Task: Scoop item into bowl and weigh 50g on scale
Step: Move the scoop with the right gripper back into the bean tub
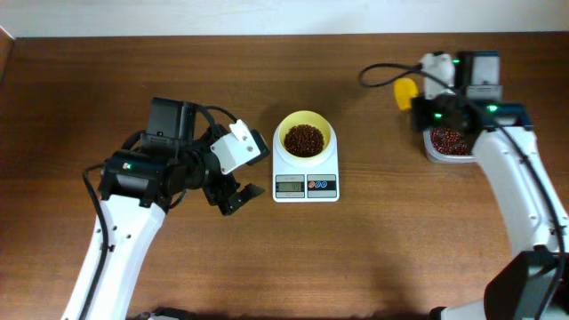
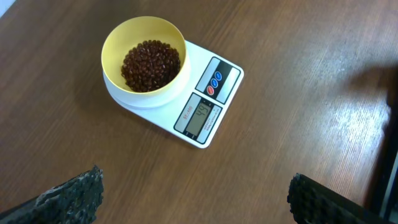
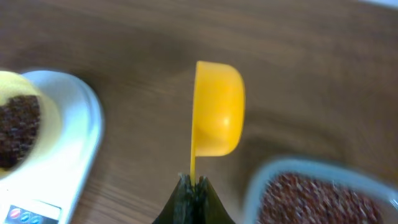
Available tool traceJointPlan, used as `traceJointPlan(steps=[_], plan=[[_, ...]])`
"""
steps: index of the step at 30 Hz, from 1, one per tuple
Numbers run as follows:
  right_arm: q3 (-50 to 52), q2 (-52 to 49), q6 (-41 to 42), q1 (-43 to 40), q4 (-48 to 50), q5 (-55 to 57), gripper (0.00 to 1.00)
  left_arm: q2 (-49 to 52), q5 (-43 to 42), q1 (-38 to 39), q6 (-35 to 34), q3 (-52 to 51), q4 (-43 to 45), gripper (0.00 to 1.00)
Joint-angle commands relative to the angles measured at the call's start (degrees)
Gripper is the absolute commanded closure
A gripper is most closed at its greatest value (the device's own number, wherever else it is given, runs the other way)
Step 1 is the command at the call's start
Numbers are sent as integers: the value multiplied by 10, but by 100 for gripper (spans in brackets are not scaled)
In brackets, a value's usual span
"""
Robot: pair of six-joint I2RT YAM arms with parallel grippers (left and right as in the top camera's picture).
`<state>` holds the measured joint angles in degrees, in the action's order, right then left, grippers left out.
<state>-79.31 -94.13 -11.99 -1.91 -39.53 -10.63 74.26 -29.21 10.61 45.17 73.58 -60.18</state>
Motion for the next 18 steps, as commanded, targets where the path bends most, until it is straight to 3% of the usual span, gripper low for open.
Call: traceJointPlan(steps=[1,7,18], plan=[[-12,16,5,-61,-58,36,96,1,-10,1,-7,-5,1,1],[-12,16,5,-123,-121,41,96,1,-10,1,-7,-5,1,1],[17,-25,5,-122,-117,50,96,1,-10,1,-7,-5,1,1]])
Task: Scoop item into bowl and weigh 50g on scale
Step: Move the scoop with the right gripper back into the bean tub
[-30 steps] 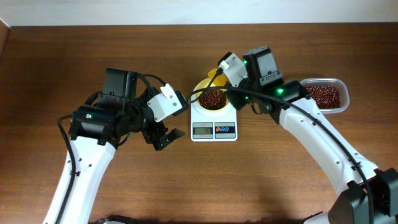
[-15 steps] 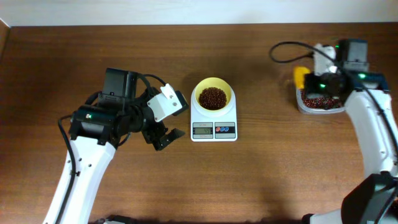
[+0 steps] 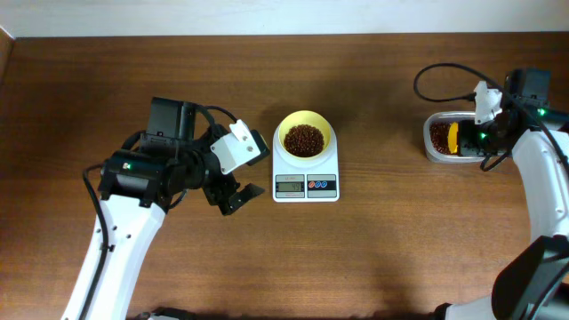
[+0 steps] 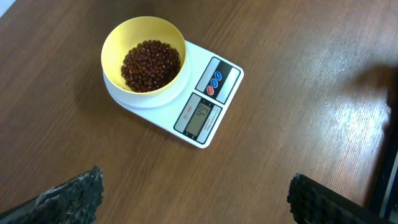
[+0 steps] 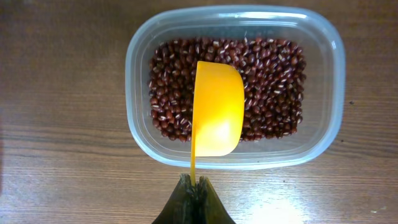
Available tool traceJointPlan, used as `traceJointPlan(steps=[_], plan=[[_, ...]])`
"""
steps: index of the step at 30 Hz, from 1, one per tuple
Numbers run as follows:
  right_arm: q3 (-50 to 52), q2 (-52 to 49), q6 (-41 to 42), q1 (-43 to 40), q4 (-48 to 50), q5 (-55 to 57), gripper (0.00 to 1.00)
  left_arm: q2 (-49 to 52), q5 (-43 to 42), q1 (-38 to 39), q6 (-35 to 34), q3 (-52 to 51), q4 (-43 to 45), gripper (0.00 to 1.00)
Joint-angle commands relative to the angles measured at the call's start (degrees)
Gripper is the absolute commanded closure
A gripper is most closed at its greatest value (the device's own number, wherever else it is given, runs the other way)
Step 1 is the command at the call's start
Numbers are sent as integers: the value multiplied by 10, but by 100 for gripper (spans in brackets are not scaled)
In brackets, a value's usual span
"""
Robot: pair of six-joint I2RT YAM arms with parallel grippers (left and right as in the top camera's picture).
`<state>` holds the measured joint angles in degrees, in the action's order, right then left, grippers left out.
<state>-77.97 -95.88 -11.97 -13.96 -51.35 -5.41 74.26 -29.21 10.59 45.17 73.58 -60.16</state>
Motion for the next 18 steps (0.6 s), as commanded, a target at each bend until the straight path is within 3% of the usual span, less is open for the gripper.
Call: traceJointPlan(steps=[1,8,12,18], plan=[[4,-9,5,-2,2,-5,96,1,-10,1,-7,-5,1,1],[4,-10,4,-2,-3,-51,96,1,-10,1,-7,-5,1,1],[10,-10,-40,-2,2,29,96,1,-10,1,-7,-5,1,1],[15,-10,-52,21,0,5,96,1,-10,1,-7,-5,1,1]])
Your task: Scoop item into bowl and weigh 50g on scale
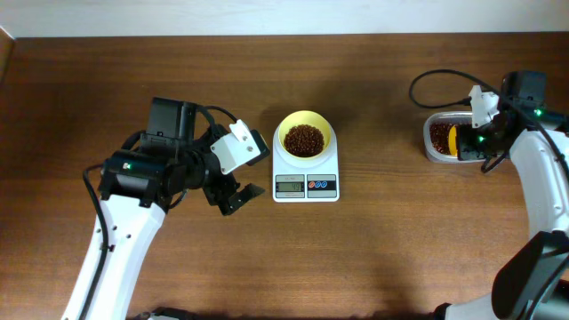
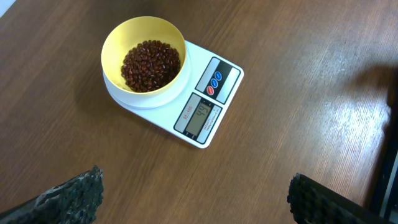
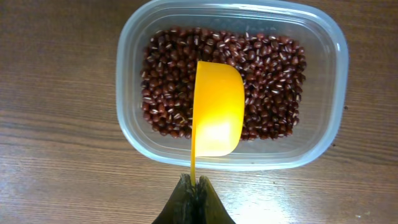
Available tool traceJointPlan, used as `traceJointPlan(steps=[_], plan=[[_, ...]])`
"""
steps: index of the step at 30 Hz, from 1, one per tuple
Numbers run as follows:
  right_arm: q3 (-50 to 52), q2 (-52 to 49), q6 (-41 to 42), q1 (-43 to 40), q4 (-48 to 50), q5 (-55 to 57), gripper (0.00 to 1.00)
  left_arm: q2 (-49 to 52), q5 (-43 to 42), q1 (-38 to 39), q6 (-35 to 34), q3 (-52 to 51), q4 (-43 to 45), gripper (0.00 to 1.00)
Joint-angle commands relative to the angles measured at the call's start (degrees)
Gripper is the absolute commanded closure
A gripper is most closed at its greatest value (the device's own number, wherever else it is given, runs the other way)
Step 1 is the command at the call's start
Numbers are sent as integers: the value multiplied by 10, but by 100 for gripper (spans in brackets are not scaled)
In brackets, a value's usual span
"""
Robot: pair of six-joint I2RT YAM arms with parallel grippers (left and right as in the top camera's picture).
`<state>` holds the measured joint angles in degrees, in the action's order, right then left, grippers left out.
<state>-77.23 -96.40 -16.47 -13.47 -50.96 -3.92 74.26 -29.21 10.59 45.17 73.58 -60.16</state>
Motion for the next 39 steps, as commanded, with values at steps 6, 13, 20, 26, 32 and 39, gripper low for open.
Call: traceJointPlan(steps=[6,13,20,26,32,39], plan=[[7,-5,0,14,-6,-62,96,1,-10,1,-7,-5,0,1],[7,-5,52,-34,16,-88,96,1,-10,1,-7,-5,1,1],[7,-5,52,-109,15,-236,96,1,-10,1,-7,-5,1,1],[-16,0,51,-124,15,-349,96,1,-10,1,-7,-5,1,1],[-48,17,49,-49,20,-422,96,1,-10,1,-7,-5,1,1],[-54,17,47,143,50,-342,96,1,-10,1,-7,-5,1,1]])
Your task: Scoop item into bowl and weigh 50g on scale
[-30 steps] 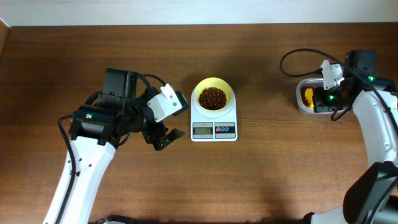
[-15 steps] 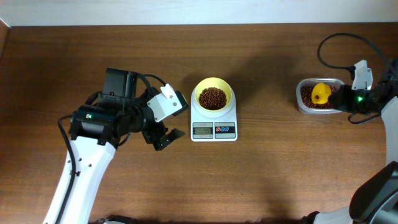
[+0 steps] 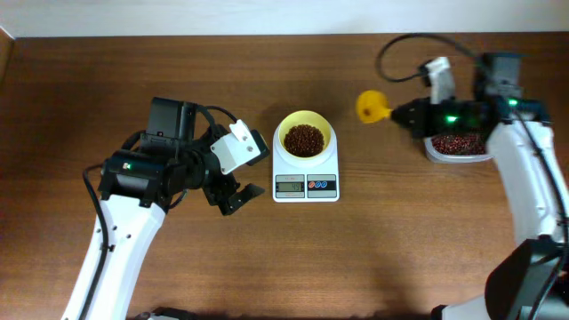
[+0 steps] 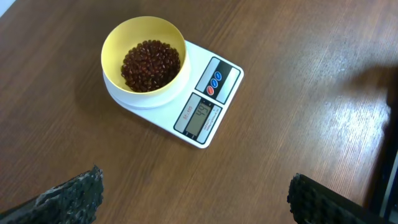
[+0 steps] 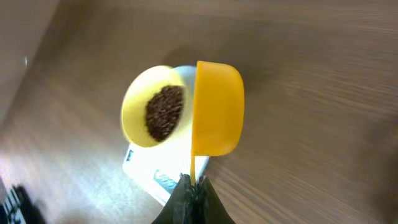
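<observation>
A yellow bowl (image 3: pixel 305 138) holding red beans stands on the white scale (image 3: pixel 305 178) at mid-table; the scale's display (image 4: pixel 199 116) faces my left wrist camera. My right gripper (image 5: pixel 194 185) is shut on the handle of an orange scoop (image 3: pixel 370 106), which hangs in the air to the right of the bowl, between it and the clear bean container (image 3: pixel 458 144). In the right wrist view the scoop (image 5: pixel 217 106) overlaps the bowl (image 5: pixel 155 107); its contents cannot be seen. My left gripper (image 4: pixel 193 196) stays open left of the scale, nothing between its fingers.
The bean container sits under the right arm near the table's right side. A black cable (image 3: pixel 400 49) loops above the right arm. The table's far edge (image 3: pixel 267 36) runs along the top of the overhead view.
My right gripper has moved left with the scoop, from inside the bean container to mid-air just right of the bowl. The left arm is unchanged.
The right gripper held the scoop in the air left of the bean container, then over the beans inside it, still there a moment later. Now the scoop is out of the container and close to the bowl. The left gripper stayed open beside the scale throughout.
</observation>
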Available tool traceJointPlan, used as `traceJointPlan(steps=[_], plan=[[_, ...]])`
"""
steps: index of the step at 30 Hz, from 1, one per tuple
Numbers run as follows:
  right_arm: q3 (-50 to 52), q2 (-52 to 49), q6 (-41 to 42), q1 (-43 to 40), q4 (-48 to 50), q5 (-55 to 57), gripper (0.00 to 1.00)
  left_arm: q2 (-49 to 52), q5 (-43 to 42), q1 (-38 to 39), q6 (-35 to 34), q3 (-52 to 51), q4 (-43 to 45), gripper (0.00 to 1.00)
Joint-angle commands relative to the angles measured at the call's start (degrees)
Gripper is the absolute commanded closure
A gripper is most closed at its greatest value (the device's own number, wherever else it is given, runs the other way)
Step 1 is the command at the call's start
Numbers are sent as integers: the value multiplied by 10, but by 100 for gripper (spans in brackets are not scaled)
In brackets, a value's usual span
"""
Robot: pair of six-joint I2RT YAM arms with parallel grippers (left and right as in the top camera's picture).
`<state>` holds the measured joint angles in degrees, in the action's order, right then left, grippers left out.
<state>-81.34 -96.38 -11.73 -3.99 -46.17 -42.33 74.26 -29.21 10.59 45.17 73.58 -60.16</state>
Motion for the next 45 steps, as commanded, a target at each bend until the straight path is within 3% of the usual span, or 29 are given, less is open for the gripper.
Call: traceJointPlan(steps=[1,6,16,29,31,34,39,45], plan=[[-13,16,0,69,4,55,96,1,-10,1,-7,-5,1,1],[-13,16,0,154,36,75,96,1,-10,1,-7,-5,1,1],[-13,16,-30,275,60,288,96,1,-10,1,-7,-5,1,1],[-13,16,-33,276,66,295,96,1,-10,1,-7,-5,1,1],[-13,16,-80,284,66,298,96,1,-10,1,-7,-5,1,1],[-13,16,-91,299,63,380,96,1,-10,1,-7,-5,1,1],[-13,16,-105,307,63,393,96,1,-10,1,-7,-5,1,1],[-13,16,-77,305,68,400,96,1,-10,1,-7,-5,1,1]])
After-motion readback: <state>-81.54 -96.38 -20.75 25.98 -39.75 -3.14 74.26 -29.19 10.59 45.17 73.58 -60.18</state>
